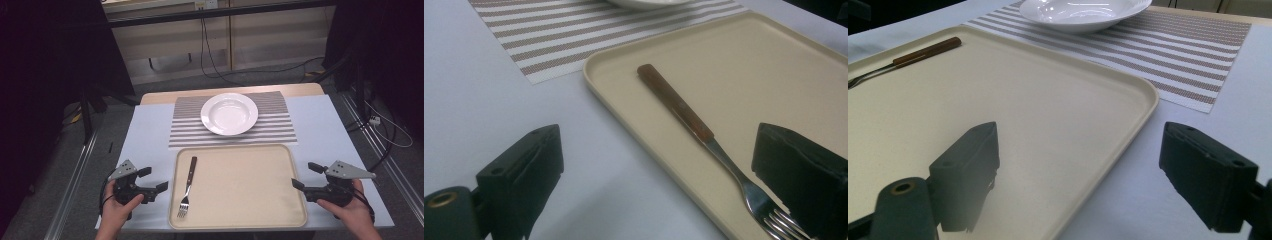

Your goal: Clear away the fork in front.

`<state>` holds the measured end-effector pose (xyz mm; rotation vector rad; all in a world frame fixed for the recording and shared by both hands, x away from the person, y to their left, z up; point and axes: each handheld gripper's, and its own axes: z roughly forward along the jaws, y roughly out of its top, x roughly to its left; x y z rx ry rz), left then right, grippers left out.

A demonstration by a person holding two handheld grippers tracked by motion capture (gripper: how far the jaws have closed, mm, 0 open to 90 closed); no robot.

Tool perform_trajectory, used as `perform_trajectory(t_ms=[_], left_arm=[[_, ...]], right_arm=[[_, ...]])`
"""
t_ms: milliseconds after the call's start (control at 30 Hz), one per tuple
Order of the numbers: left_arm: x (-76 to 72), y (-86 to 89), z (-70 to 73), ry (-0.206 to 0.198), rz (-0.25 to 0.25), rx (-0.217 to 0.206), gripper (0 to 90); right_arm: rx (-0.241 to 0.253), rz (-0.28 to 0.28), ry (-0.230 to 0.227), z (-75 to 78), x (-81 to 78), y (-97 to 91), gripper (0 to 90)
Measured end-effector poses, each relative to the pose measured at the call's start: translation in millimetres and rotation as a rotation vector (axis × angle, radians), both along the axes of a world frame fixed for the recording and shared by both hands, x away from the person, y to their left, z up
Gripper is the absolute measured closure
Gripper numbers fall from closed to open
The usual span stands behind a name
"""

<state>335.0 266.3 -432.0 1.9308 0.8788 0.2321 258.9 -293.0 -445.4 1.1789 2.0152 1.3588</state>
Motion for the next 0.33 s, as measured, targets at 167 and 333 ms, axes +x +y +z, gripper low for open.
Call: perform_trajectory(t_ms=[167, 333], left_arm=[[0.0, -1.4, -1.6, 0.0, -0.005, 0.003, 6.6], [0.5, -3.8, -3.1, 0.004, -0.008, 0.013, 6.6]], right_arm=[[-0.001, -0.002, -0.002, -0.1, 0.4, 0.0, 16.3], [-0.004, -0.003, -0.002, -0.4, 0.1, -0.3, 16.3]])
